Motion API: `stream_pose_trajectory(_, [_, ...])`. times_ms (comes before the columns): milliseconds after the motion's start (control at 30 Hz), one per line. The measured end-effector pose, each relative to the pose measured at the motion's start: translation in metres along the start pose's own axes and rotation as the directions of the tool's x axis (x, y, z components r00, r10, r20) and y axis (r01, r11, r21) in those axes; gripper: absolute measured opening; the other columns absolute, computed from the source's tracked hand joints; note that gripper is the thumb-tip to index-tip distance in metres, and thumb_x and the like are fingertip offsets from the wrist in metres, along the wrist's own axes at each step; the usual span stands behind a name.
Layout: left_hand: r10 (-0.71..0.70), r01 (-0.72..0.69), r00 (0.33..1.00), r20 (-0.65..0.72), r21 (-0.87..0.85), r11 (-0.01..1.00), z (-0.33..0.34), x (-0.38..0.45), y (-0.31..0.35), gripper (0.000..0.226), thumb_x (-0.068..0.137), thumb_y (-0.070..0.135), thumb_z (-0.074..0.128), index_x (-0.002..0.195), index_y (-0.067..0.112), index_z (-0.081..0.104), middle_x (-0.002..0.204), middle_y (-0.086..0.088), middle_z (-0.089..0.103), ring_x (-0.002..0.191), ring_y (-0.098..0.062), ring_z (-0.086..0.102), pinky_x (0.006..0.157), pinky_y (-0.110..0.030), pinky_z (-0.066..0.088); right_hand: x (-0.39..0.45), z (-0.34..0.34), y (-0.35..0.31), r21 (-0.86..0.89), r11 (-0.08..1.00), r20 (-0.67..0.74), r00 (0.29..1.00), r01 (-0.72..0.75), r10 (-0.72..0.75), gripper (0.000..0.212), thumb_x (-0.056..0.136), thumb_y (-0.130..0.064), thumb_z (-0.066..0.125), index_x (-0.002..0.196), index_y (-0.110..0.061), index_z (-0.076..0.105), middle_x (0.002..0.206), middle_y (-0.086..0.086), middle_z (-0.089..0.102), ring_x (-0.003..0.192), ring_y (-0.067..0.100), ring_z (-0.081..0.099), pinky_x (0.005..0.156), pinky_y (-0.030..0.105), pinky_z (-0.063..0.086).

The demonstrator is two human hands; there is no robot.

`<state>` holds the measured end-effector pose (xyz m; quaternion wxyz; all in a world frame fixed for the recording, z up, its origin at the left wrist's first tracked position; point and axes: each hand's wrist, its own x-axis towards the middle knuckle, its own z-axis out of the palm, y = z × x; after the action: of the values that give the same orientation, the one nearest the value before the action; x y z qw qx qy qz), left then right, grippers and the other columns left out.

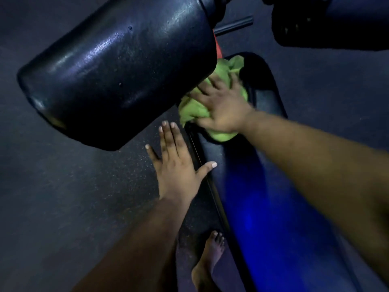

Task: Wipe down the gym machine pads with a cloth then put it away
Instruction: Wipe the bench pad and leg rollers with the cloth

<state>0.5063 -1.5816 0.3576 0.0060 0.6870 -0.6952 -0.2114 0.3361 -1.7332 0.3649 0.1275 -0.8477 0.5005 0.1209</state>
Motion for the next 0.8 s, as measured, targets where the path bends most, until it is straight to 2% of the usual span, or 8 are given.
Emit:
stream_pose_trajectory(100, [-0.017, 0.017, 0.999, 0.051, -0.004, 1.000, 0.000, 0.006, -0.001, 0.137, 0.076, 0.094, 0.040, 0.152, 0.005, -0.032, 0.165, -0.015, -0.026, 0.156, -0.028, -0.018, 0.121, -0.064, -0.006, 0.004, -0.004, 0.035, 0.053, 0.976, -0.003, 0.977, -0.212, 0.213, 0.086, 0.075, -0.078, 0.038, 0.156, -0.051, 0.022, 0.172, -0.003, 0.003, 0.157, 0.033, -0.003, 0.105, 0.087, 0.000])
stream_pose_trajectory(167, [-0.006, 0.004, 0.998, 0.066, 0.028, 1.000, -0.002, 0.007, -0.005, 0.137, 0.075, 0.095, 0.038, 0.153, 0.005, -0.030, 0.166, -0.015, -0.026, 0.154, -0.025, -0.024, 0.120, -0.062, -0.010, 0.005, 0.001, 0.006, 0.015, 0.946, -0.010, 0.946, -0.324, 0.324, 0.082, 0.083, -0.075, 0.040, 0.158, -0.047, 0.020, 0.172, -0.001, 0.002, 0.157, 0.035, -0.004, 0.104, 0.086, 0.001])
stream_pose_trajectory(267, [-0.009, 0.004, 0.994, 0.105, 0.044, 0.999, -0.008, 0.008, -0.003, 0.138, 0.075, 0.095, 0.038, 0.154, 0.004, -0.029, 0.166, -0.015, -0.027, 0.153, -0.023, -0.025, 0.120, -0.061, -0.011, -0.029, 0.022, -0.039, 0.002, 0.993, -0.065, 0.991, -0.121, 0.120, 0.081, 0.080, -0.070, 0.035, 0.157, -0.048, 0.023, 0.172, -0.004, 0.008, 0.156, 0.035, 0.008, 0.108, 0.082, 0.011])
stream_pose_trajectory(333, [-0.003, -0.004, 0.990, 0.139, 0.052, 0.999, -0.013, 0.010, 0.001, 0.137, 0.075, 0.093, 0.038, 0.153, 0.004, -0.030, 0.166, -0.014, -0.029, 0.155, -0.025, -0.023, 0.121, -0.063, -0.010, -0.065, 0.027, -0.021, -0.018, 0.998, 0.004, 0.998, 0.060, -0.060, 0.084, 0.076, -0.069, 0.035, 0.157, -0.052, 0.019, 0.172, -0.008, 0.006, 0.156, 0.031, 0.011, 0.109, 0.077, 0.015])
stream_pose_trajectory(400, [0.026, -0.038, 0.986, 0.162, 0.071, 0.997, -0.016, 0.012, 0.002, 0.134, 0.077, 0.091, 0.037, 0.153, 0.005, -0.030, 0.165, -0.013, -0.031, 0.155, -0.025, -0.022, 0.122, -0.065, -0.007, -0.074, 0.026, 0.006, -0.098, 0.989, 0.017, 0.994, 0.113, -0.112, 0.089, 0.074, -0.073, 0.038, 0.157, -0.056, 0.010, 0.172, -0.008, 0.001, 0.157, 0.029, 0.010, 0.108, 0.078, 0.015])
stream_pose_trajectory(567, [0.061, -0.074, 0.978, 0.197, 0.057, 0.996, -0.016, 0.023, -0.002, 0.140, 0.073, 0.092, 0.047, 0.154, 0.006, -0.029, 0.166, -0.011, -0.028, 0.156, -0.025, -0.019, 0.122, -0.061, -0.007, -0.011, 0.014, -0.022, 0.065, 0.939, -0.088, 0.935, -0.338, 0.343, 0.088, 0.076, -0.081, 0.033, 0.156, -0.055, 0.006, 0.172, -0.002, -0.007, 0.157, 0.038, -0.003, 0.103, 0.086, 0.004])
stream_pose_trajectory(700, [0.135, -0.118, 0.964, 0.231, -0.082, 0.990, -0.021, 0.015, -0.011, 0.157, 0.054, 0.094, 0.057, 0.153, 0.009, -0.030, 0.164, -0.008, -0.033, 0.153, -0.019, -0.026, 0.124, -0.055, -0.013, -0.073, 0.040, -0.053, -0.010, 0.997, -0.070, 0.995, -0.073, 0.073, 0.086, 0.084, -0.073, 0.043, 0.159, -0.047, 0.010, 0.172, -0.001, -0.005, 0.158, 0.034, -0.003, 0.111, 0.078, 0.003])
stream_pose_trajectory(800, [0.265, -0.230, 0.916, 0.301, -0.146, 0.962, -0.022, 0.009, -0.016, 0.161, 0.045, 0.104, 0.045, 0.155, 0.012, -0.028, 0.162, -0.005, -0.037, 0.152, -0.016, -0.030, 0.125, -0.058, -0.009, -0.136, 0.058, -0.045, -0.042, 0.999, -0.026, 0.999, 0.034, -0.035, 0.089, 0.084, -0.077, 0.048, 0.159, -0.050, 0.010, 0.172, -0.005, -0.007, 0.158, 0.028, -0.005, 0.112, 0.076, 0.001])
